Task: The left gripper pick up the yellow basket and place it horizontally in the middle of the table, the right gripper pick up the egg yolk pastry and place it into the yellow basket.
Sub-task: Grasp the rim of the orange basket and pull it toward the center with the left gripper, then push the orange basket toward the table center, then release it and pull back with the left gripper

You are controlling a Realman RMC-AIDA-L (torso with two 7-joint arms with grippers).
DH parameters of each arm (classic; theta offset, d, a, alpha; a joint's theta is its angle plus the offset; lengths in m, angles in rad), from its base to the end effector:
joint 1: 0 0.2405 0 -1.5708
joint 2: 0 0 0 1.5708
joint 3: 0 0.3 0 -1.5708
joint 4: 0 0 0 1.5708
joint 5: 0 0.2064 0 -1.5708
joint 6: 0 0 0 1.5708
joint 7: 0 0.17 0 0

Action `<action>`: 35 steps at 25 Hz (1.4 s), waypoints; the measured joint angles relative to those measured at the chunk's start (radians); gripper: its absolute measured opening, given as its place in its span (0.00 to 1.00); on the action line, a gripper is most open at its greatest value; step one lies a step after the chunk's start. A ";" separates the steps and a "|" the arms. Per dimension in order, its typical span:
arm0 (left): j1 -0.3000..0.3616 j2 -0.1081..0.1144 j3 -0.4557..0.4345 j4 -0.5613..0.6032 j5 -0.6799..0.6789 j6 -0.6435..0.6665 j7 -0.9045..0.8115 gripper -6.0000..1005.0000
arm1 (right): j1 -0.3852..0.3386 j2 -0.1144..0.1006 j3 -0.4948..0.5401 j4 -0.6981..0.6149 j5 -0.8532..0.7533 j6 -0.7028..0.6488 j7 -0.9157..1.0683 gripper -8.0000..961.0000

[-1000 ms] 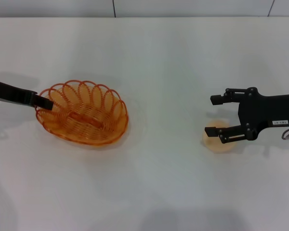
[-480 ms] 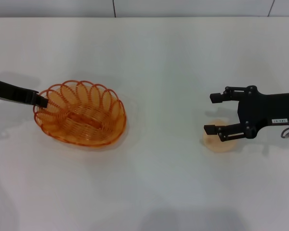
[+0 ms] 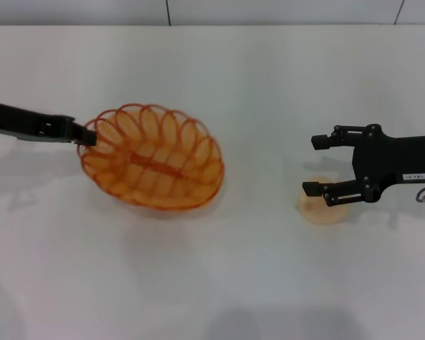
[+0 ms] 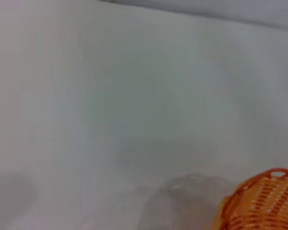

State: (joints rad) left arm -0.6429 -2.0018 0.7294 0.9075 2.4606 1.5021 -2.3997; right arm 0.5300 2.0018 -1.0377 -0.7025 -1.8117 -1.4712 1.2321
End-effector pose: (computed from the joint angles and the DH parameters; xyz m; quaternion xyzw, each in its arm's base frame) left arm -0.3061 0.4043 0.0125 -0.8187 -0.5474 -0.0409 0.1687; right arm 0.2674 0.3667 -0.0431 -0.9739 0.0674 0.1822 0.1177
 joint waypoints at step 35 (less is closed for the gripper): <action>0.018 -0.069 0.119 0.003 0.025 -0.019 -0.362 0.16 | -0.024 -0.005 0.001 -0.021 0.008 0.006 -0.018 0.88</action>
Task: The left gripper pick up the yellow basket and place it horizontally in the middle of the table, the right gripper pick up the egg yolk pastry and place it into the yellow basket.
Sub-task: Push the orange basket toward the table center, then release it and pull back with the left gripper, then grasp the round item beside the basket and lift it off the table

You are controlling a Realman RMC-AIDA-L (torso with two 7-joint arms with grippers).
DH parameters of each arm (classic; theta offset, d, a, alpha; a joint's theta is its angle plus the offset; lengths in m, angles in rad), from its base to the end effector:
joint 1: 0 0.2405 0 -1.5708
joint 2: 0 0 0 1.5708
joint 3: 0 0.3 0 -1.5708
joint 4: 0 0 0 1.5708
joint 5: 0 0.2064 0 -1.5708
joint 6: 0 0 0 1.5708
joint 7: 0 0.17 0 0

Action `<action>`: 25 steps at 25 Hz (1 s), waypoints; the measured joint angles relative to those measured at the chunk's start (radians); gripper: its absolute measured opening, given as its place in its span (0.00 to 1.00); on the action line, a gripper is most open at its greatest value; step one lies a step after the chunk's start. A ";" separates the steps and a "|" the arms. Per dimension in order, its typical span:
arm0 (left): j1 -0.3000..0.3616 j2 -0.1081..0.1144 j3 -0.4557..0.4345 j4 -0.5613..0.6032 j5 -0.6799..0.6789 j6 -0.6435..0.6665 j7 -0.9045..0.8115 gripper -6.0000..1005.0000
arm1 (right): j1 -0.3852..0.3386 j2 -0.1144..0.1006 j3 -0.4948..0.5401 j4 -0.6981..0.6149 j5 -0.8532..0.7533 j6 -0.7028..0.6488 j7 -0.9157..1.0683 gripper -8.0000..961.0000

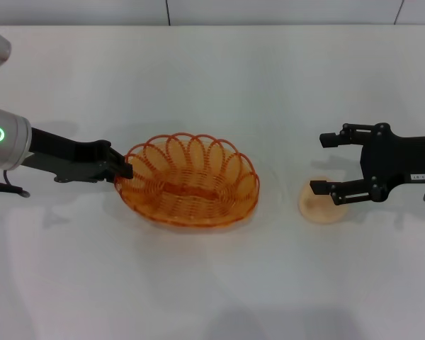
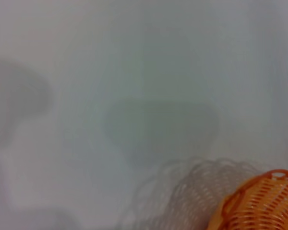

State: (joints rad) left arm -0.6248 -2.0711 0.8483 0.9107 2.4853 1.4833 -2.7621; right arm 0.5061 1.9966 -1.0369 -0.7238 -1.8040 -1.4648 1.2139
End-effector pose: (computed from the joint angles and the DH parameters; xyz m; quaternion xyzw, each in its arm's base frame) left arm -0.2986 0.3851 -0.0337 -0.7268 -0.6742 -0.0207 0.1295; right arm 0.2739 0.3649 -0.0372 -0.9731 0.0611 0.1785 0.1320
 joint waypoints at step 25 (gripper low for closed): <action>0.102 0.009 -0.004 0.197 -0.173 0.091 0.185 0.71 | -0.022 0.002 0.045 0.000 0.000 -0.001 0.006 0.88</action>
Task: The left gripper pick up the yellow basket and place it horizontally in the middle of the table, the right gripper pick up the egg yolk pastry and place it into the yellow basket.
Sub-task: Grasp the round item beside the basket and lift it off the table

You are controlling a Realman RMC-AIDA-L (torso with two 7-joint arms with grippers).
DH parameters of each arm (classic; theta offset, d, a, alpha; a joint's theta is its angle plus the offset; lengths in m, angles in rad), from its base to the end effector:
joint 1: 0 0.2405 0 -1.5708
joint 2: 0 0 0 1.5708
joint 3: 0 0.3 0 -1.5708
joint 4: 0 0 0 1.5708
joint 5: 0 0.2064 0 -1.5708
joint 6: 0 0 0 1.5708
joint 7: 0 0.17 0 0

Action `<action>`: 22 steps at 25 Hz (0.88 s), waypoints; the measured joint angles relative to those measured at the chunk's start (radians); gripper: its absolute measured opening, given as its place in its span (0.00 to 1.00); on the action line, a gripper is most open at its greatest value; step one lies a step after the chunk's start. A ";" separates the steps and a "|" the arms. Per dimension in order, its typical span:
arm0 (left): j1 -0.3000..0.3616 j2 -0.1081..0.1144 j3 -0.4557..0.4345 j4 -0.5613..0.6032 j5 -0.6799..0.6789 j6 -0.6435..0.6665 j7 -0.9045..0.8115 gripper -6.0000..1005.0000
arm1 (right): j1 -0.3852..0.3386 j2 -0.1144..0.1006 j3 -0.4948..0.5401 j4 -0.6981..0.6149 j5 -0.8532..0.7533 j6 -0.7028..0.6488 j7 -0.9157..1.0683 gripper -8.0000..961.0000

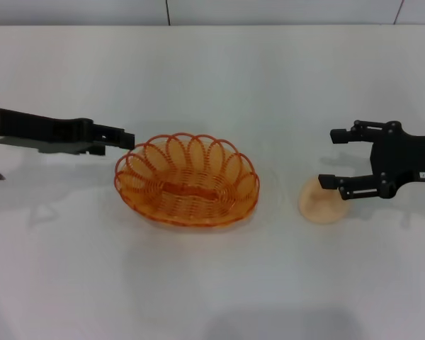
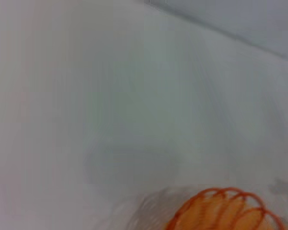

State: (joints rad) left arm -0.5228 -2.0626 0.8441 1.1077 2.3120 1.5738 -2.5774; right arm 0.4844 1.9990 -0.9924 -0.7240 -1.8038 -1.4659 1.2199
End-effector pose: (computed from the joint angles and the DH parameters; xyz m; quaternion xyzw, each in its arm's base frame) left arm -0.2844 0.3747 0.0021 -0.7966 -0.5829 -0.0857 0.1351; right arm 0.2825 0.3631 -0.0305 -0.9671 0.0816 0.1880 0.1507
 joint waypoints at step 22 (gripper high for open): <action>0.045 0.080 -0.111 -0.445 -0.315 0.098 1.234 0.70 | -0.078 0.004 0.046 0.003 0.025 -0.026 -0.046 0.88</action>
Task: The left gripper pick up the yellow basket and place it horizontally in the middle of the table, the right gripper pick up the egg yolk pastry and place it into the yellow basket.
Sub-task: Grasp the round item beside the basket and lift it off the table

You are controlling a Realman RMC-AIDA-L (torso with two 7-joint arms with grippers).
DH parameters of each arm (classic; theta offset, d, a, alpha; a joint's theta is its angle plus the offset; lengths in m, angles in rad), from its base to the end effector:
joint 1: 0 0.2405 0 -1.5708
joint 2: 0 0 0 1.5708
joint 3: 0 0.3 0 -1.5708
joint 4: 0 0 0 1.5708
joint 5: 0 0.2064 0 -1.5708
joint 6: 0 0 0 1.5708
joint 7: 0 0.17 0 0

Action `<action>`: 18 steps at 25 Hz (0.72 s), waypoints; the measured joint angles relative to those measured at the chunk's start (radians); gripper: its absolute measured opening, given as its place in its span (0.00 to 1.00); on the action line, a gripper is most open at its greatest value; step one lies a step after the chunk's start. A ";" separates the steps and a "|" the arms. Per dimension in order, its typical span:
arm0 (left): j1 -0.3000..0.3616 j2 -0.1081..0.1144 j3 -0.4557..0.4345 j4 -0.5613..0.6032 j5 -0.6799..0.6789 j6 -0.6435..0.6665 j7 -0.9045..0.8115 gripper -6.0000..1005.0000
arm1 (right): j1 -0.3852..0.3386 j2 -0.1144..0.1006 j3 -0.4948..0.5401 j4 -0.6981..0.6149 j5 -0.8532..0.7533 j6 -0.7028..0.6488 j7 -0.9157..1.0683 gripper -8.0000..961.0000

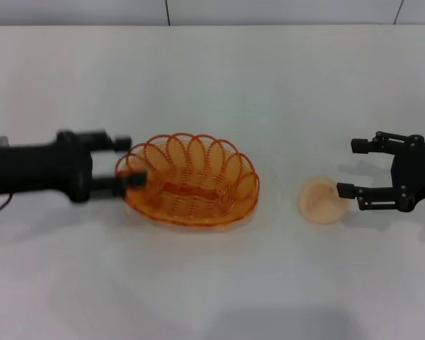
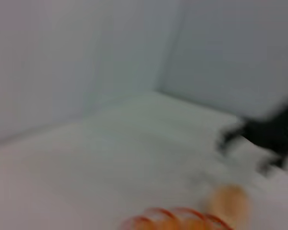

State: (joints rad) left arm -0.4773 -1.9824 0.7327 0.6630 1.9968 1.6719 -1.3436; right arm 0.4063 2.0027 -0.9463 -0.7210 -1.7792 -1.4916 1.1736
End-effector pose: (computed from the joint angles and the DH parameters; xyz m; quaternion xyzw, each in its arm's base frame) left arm -0.3088 0.3348 -0.0090 -0.9532 -0.1879 -0.2129 0.1037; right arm 0.3059 0.3421 -0.0230 -0.9576 0.1026 0.2049 0.1747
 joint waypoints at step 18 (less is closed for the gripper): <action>-0.008 0.008 -0.004 0.055 0.138 0.092 0.027 0.73 | 0.009 -0.007 -0.009 -0.170 -0.201 -0.049 0.185 0.88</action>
State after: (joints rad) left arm -0.4852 -1.9741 0.7289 0.7177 2.1345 1.7643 -1.3161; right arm 0.4150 1.9954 -0.9555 -0.8914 -1.9798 -1.5406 1.3586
